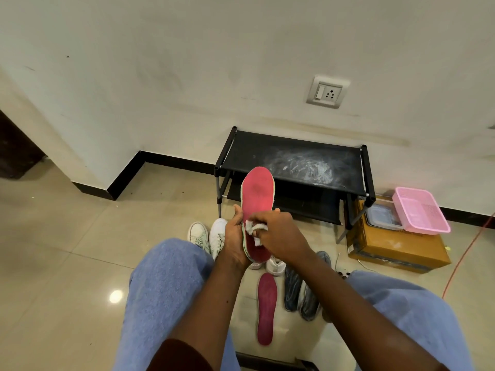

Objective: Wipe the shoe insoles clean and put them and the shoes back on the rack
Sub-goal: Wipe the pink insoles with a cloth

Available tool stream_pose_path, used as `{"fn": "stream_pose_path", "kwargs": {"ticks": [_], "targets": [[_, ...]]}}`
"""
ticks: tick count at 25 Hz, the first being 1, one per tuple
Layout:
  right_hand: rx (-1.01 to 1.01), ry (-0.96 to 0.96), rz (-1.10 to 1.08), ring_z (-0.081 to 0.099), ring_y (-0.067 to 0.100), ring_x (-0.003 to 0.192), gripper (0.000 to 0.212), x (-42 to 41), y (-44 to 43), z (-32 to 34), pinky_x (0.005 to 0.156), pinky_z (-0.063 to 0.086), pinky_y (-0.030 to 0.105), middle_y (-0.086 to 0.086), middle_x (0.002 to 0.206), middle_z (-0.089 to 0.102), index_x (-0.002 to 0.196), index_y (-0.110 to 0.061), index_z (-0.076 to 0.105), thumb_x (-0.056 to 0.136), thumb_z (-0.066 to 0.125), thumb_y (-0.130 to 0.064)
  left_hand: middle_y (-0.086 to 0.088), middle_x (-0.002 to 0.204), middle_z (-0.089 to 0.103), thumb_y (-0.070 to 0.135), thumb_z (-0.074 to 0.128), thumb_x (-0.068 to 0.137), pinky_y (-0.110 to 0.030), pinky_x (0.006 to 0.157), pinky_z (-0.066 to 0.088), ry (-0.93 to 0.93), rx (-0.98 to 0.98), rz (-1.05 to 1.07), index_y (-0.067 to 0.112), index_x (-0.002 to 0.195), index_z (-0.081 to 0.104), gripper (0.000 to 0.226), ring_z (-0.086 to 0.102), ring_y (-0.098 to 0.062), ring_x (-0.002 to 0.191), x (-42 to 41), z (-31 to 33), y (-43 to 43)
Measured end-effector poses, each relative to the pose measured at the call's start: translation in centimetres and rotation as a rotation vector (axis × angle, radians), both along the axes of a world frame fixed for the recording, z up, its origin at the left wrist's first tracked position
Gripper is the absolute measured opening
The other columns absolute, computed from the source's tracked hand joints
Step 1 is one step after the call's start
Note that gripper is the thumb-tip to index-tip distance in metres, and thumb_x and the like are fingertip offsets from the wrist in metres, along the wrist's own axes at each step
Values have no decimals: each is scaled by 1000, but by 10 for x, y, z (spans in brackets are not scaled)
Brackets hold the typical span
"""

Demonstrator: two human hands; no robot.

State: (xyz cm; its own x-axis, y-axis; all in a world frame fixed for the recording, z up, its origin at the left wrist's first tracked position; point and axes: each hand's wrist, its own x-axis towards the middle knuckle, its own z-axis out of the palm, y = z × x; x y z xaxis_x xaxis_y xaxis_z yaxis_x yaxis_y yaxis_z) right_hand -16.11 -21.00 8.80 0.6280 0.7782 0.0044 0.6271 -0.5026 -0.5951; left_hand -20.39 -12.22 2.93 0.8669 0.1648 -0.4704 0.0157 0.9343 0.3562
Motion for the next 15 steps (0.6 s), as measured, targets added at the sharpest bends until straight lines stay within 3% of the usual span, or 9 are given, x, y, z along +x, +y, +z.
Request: {"fn": "stream_pose_path", "kwargs": {"ticks": [3,6,8,11,15], "targets": [[-23,-88,-57,61,26,95,28,2,10,-4,88,45,30,12,108,67,107,-10,69,86,52,-2,-13,85,69,56,33,94,-33,66,58,11,30,25,5,105,64,61,70,-26,74,1,-2,-3],[-48,-113,-18,59,21,100,27,-5,9,-9,94,36,28,6,112,66,107,-12,69,89,50,-5,-15,86,71,58,31,93,-35,67,58,-7,29,-3,2,96,72,70,70,-28,75,-1,-4,-3],[-10,-31,11,59,19,103,25,-11,2,-11,95,35,20,5,113,67,105,-10,70,88,53,-4,-19,96,70,61,30,91,-37,74,57,-20,-17,-18,-2,104,68,74,70,-29,81,-3,-5,-2],[26,42,92,62,16,99,22,-19,-10,-10,81,31,-3,6,109,68,102,-7,71,85,58,-2,-20,103,68,62,30,91,-34,74,57,-6,-80,16,-1,115,56,72,70,-29,83,-3,-9,4],[-16,74,237,63,17,91,19,-15,-18,-9,73,31,-6,8,101,70,96,-5,73,81,62,0,-21,103,67,60,27,93,-32,72,57,16,-43,34,1,115,56,69,70,-27,81,-3,-8,1]]}}
